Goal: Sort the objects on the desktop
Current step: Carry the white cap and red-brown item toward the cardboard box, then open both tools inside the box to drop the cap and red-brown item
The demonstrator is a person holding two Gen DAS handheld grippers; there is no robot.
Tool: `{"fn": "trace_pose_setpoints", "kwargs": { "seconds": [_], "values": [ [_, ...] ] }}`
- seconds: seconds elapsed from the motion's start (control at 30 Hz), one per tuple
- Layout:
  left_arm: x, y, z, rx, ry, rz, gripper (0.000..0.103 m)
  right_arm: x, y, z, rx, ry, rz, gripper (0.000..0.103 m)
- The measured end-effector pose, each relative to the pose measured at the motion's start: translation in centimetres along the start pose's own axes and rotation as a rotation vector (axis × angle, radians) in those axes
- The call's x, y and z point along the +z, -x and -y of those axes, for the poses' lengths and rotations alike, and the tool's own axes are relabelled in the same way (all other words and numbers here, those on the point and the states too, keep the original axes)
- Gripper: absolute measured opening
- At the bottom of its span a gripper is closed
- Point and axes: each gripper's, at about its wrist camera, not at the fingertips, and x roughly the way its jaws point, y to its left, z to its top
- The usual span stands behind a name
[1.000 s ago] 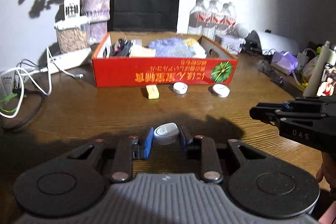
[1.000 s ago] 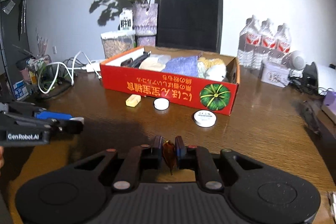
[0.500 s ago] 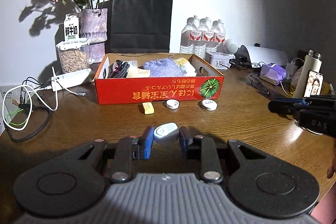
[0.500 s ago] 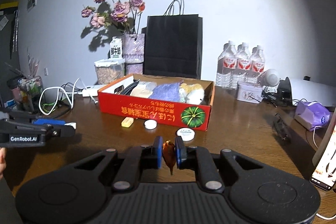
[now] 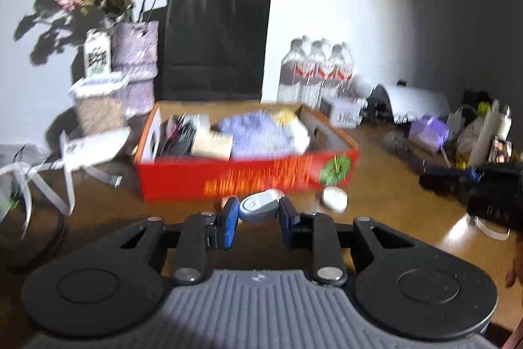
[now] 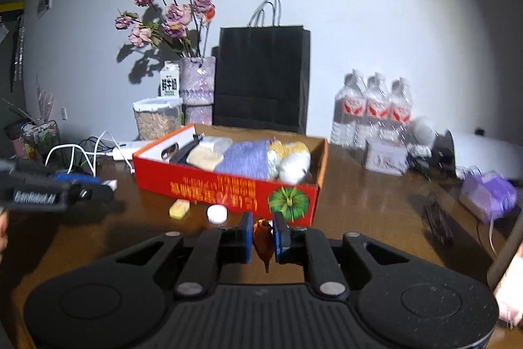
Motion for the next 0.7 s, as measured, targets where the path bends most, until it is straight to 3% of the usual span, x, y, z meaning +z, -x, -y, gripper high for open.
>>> {"fn": "trace_pose_setpoints", "kwargs": {
  "seconds": [0.17, 0.3, 0.43, 0.5, 0.6, 0.7],
  "values": [
    [5.2, -5.5, -1.5, -0.062, 0.031, -0.023, 0.027, 4.1, -4.9, 2.8, 0.124, -0.092, -0.012, 0.012],
    [8.0, -11.6, -2.1, -0.115, 0.042, -0.112, 0.027, 7.2, -11.8, 5.5, 0.182, -0.247, -0.135, 0.012],
    [8.6, -19.4, -2.0, -0.115, 0.087, -0.262, 0.027, 8.6, -19.9, 6.1, 0.174, -0.333, -0.276, 0.012],
    [8.0, -22.6, -1.7, -0.073, 0.090, -0.322, 0.027, 8.5, -23.2, 6.0, 0.158, -0.349, -0.347, 0.012],
    [7.1, -25.2, -1.7, -0.081, 0.082, -0.378, 0.038, 7.6, -26.6, 5.7, 0.086, -0.337, -0.433, 0.017],
    [7.0, -24.3, -1.9, -0.082, 0.072, -0.354, 0.057, 7.0, -27.5, 6.0, 0.074, -0.346, -0.439, 0.016]
  ]
}}
